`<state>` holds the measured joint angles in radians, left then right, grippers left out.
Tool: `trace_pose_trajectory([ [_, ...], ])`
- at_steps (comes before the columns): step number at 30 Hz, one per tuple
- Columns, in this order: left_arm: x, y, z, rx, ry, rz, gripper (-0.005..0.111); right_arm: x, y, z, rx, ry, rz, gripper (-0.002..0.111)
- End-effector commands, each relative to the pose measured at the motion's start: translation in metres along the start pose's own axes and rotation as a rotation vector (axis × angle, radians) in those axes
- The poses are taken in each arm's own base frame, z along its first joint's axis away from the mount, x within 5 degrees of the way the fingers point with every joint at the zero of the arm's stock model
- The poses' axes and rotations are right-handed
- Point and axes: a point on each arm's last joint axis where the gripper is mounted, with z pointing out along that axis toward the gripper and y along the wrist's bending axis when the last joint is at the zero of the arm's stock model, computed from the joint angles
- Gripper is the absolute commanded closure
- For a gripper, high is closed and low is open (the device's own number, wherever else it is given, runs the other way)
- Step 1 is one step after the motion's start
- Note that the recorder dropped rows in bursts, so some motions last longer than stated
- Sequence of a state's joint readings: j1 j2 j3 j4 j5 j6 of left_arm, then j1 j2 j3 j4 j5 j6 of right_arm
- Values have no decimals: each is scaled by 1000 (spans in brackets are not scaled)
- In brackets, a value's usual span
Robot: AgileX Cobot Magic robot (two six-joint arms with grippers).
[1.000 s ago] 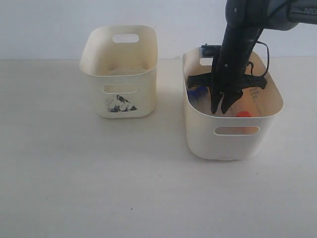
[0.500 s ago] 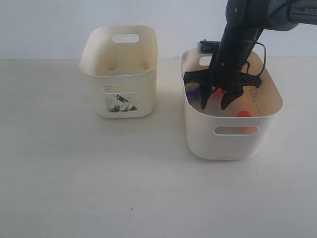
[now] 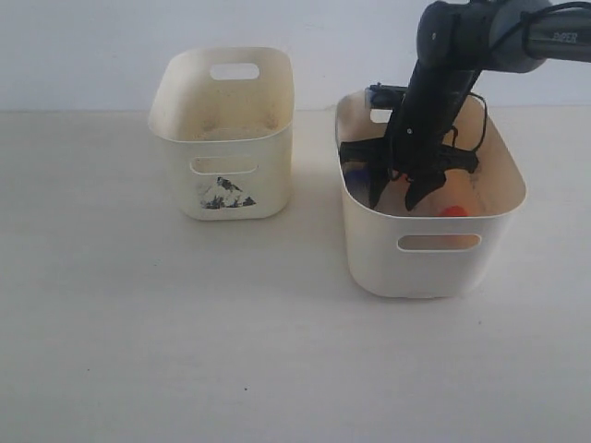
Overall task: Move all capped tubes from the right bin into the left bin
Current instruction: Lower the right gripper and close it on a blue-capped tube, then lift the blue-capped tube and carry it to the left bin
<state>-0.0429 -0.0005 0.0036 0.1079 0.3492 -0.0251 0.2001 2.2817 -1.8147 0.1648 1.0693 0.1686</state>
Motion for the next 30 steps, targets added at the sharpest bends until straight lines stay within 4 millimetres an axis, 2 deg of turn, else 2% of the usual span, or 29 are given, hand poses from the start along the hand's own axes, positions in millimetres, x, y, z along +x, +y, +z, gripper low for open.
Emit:
trace_pose_trajectory([
  [1, -2, 0, 0, 5, -12, -20, 102, 0, 0, 12, -11, 13, 19, 58],
  [15, -2, 0, 0, 5, -12, -20, 102, -6, 1, 14, -18, -44, 64, 60],
  [18, -2, 0, 0, 5, -12, -20, 102, -4, 0, 14, -15, -28, 67, 77],
  [21, -2, 0, 0, 5, -12, -20, 102, -2, -1, 14, -1, 3, 58, 105],
  [22, -2, 0, 0, 5, -12, -20, 102, -1, -1, 14, 2, 10, 50, 108],
  [27, -2, 0, 0, 5, -12, -20, 102, 3, -1, 10, 7, 43, 30, 108],
  [30, -2, 0, 0, 5, -12, -20, 102, 5, 1, -6, 5, 46, 1, 108],
])
